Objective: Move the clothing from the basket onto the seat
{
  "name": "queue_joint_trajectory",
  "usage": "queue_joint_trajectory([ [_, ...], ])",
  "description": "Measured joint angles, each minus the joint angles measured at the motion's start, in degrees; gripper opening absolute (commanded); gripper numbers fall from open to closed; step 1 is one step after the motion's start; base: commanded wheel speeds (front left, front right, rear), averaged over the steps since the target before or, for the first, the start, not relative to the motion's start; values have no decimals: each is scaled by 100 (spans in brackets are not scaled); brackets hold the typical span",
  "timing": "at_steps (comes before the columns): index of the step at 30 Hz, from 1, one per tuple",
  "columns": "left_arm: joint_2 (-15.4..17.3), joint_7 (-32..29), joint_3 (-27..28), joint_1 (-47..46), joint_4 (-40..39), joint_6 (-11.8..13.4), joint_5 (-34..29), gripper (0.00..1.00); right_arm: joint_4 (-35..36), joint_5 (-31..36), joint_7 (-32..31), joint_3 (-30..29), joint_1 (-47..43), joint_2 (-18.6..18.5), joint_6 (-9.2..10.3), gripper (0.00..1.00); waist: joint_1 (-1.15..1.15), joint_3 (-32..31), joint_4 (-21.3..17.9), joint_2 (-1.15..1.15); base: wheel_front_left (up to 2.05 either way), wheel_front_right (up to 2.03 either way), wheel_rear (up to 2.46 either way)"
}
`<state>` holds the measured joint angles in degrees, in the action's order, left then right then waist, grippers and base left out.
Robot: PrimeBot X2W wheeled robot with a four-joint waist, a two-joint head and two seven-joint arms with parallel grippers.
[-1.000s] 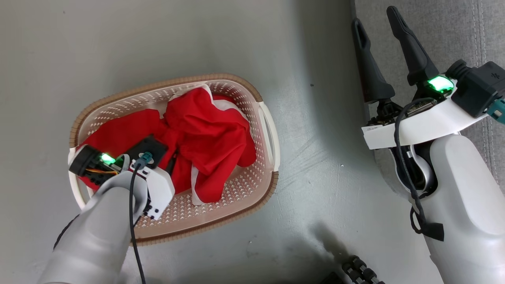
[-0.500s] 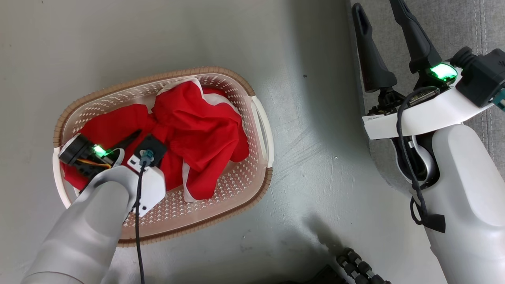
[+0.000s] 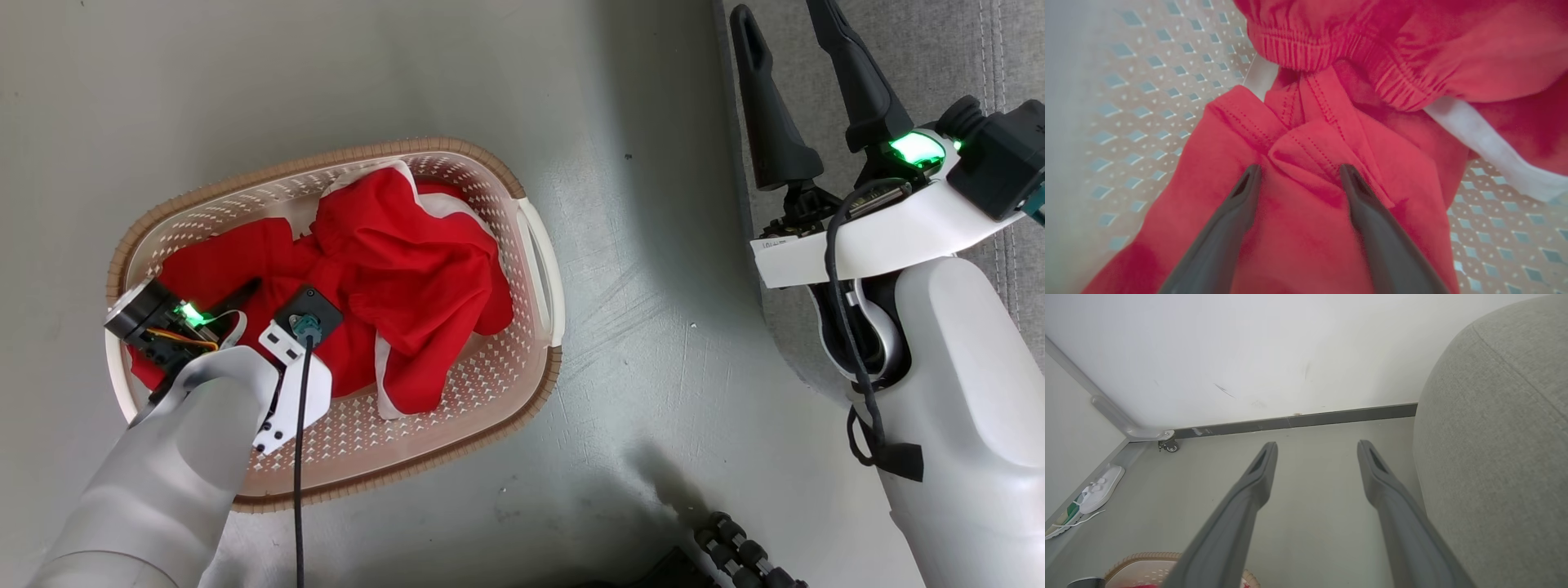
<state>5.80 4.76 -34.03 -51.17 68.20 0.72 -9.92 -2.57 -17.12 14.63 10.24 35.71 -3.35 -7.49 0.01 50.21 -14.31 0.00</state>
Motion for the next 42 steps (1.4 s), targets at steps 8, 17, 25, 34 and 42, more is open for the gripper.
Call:
queue_joint_trajectory([
  [8,179,-123,-38,-118,312,9,-33,23,-2,-100,0,16,5,2,0,100,0,-6,-32,0,0,0,0],
  [17,65,-116,-120,-139,322,14,-93,0,-22,-98,0,-5,6,4,0,100,0,-15,-50,0,0,0,0],
  [25,-243,-11,-118,-139,255,13,-25,0,-25,-88,0,-36,6,4,0,100,0,-112,11,0,0,0,0],
  [34,-243,337,-89,-139,148,3,65,0,-32,-51,0,-49,6,5,0,100,0,-230,82,0,0,0,0],
  [42,-320,713,-86,-136,13,-94,188,0,-129,10,0,-107,6,5,0,100,0,-388,155,0,0,0,0],
])
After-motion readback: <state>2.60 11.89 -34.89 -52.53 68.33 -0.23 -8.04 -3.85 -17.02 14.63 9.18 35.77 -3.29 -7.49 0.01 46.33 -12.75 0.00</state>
